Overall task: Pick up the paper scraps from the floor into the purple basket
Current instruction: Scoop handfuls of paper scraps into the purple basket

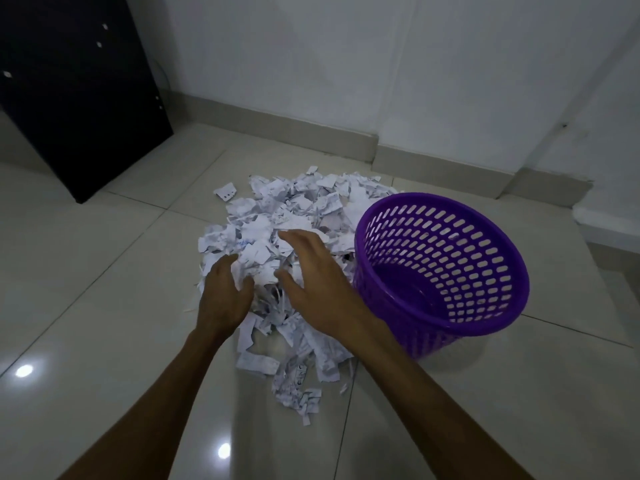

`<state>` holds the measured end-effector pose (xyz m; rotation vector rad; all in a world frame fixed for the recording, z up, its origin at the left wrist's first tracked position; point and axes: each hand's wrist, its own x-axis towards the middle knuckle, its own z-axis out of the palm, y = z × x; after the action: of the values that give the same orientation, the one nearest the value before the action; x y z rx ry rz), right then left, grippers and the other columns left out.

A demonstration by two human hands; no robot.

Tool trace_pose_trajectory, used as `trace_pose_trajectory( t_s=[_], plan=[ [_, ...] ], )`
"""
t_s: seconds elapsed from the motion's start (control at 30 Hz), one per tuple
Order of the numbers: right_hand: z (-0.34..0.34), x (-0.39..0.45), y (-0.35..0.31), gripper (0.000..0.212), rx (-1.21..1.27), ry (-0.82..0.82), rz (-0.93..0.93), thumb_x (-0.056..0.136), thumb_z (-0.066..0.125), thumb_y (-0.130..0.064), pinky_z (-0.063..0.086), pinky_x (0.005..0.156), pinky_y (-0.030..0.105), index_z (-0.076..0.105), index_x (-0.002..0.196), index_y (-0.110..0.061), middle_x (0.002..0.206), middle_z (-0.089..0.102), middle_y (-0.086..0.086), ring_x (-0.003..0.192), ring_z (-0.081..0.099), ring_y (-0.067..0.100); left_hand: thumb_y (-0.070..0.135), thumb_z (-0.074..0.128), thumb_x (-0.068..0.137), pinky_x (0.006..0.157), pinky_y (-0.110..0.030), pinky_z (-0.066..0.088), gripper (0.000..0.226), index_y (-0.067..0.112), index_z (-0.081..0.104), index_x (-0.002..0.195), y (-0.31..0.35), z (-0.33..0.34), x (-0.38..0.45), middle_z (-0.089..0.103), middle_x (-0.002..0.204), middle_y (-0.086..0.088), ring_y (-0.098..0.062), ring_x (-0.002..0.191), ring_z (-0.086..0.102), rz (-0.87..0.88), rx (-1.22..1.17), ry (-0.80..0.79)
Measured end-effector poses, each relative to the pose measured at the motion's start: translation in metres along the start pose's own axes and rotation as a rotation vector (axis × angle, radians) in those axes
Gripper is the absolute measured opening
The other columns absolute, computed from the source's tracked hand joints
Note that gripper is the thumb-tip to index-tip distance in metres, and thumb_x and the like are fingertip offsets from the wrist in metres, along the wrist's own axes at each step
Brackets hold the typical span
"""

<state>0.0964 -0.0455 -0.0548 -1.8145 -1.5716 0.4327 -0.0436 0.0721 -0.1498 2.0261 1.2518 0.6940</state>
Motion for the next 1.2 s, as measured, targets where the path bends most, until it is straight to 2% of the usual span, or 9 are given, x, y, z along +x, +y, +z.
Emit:
trace_pose_trajectory(
  t_s=[0.1, 0.23, 0.37, 0.47, 0.6, 0.73, 0.9, 1.07, 1.2],
  plan=[
    [0.032, 0.009, 0.03, 0.07, 0.005, -0.054, 0.18, 0.097, 0.058, -0.035, 0.027, 0.116, 0.033, 0.02, 0.155, -0.019, 0.163, 0.006, 0.001, 0.148, 0.018, 0.02, 0.032, 0.038, 0.091, 0.105, -0.033, 0.034, 0.055, 0.002, 0.048, 0.137, -0.01, 0.001, 0.0, 0.051, 0.139, -0.014, -0.029, 0.129, 0.046, 0.025, -0.04, 0.017],
    [0.058, 0.019, 0.066, 0.106, -0.096, -0.026, 0.472, 0.083, 0.064, -0.063, 0.011, 0.122, 0.051, 0.0, 0.158, -0.023, 0.16, -0.028, 0.007, 0.15, -0.012, 0.033, 0.051, 0.039, 0.095, 0.114, -0.044, 0.032, 0.061, 0.017, 0.041, 0.146, -0.03, 0.007, 0.005, 0.044, 0.15, -0.004, -0.021, 0.138, 0.039, -0.023, -0.088, 0.006],
    [0.074, 0.023, 0.078, 0.127, 0.166, 0.03, 0.577, 0.07, 0.074, -0.066, 0.013, 0.119, 0.05, -0.014, 0.155, -0.032, 0.154, -0.04, 0.005, 0.148, -0.023, 0.03, 0.049, 0.047, 0.098, 0.115, -0.042, 0.028, 0.057, 0.029, 0.035, 0.15, -0.03, 0.015, 0.008, 0.033, 0.156, 0.004, -0.017, 0.143, 0.03, -0.05, -0.149, -0.09],
    [0.086, 0.026, 0.076, 0.126, 0.362, 0.012, 0.612, 0.071, 0.078, -0.058, 0.018, 0.117, 0.047, -0.014, 0.154, -0.037, 0.159, -0.029, 0.007, 0.149, -0.016, 0.028, 0.042, 0.046, 0.1, 0.112, -0.037, 0.029, 0.05, 0.029, 0.039, 0.148, -0.023, 0.02, 0.01, 0.036, 0.155, 0.004, -0.017, 0.141, 0.034, -0.105, -0.232, -0.131],
    [0.106, 0.035, 0.077, 0.114, 0.427, 0.068, 0.576, 0.074, 0.076, -0.059, 0.027, 0.117, 0.041, 0.002, 0.157, -0.031, 0.164, 0.007, 0.002, 0.151, 0.011, 0.021, 0.038, 0.036, 0.104, 0.108, -0.028, 0.03, 0.038, 0.03, 0.051, 0.138, -0.02, 0.027, 0.011, 0.044, 0.149, 0.003, -0.017, 0.138, 0.039, -0.147, -0.307, -0.165],
    [0.117, 0.038, 0.076, 0.103, 0.471, 0.081, 0.556, 0.078, 0.077, -0.05, 0.034, 0.114, 0.032, 0.014, 0.157, -0.026, 0.158, 0.029, 0.0, 0.145, 0.029, 0.018, 0.035, 0.021, 0.102, 0.114, -0.044, 0.035, 0.049, 0.028, 0.058, 0.134, -0.026, 0.032, 0.008, 0.05, 0.143, 0.003, -0.015, 0.133, 0.044, -0.129, -0.359, -0.185],
    [0.119, 0.036, 0.078, 0.072, 0.582, 0.209, 0.572, 0.082, 0.078, -0.025, 0.046, 0.084, 0.011, 0.043, 0.145, -0.024, 0.137, 0.057, -0.005, 0.124, 0.055, 0.013, 0.043, 0.021, 0.097, 0.112, -0.045, 0.037, 0.051, 0.035, 0.058, 0.132, -0.025, 0.031, 0.0, 0.053, 0.141, 0.008, -0.009, 0.13, 0.048, -0.143, -0.372, -0.202],
    [0.111, 0.036, 0.073, 0.045, 0.652, 0.218, 0.607, 0.082, 0.078, -0.016, 0.053, 0.079, 0.018, 0.06, 0.123, -0.019, 0.111, 0.068, -0.008, 0.102, 0.064, 0.011, 0.047, 0.026, 0.093, 0.112, -0.045, 0.038, 0.052, 0.033, 0.063, 0.128, -0.011, 0.022, -0.006, 0.058, 0.137, 0.009, -0.01, 0.128, 0.051, -0.161, -0.429, -0.174],
    [0.095, 0.037, 0.055, 0.059, 0.687, 0.234, 0.583, 0.076, 0.08, -0.025, 0.054, 0.095, 0.039, 0.057, 0.131, -0.019, 0.124, 0.066, -0.001, 0.113, 0.062, 0.018, 0.045, 0.031, 0.094, 0.109, -0.043, 0.042, 0.047, 0.033, 0.066, 0.123, 0.01, 0.006, -0.009, 0.061, 0.133, 0.01, -0.009, 0.125, 0.053, -0.125, -0.452, -0.126]
  ],
)
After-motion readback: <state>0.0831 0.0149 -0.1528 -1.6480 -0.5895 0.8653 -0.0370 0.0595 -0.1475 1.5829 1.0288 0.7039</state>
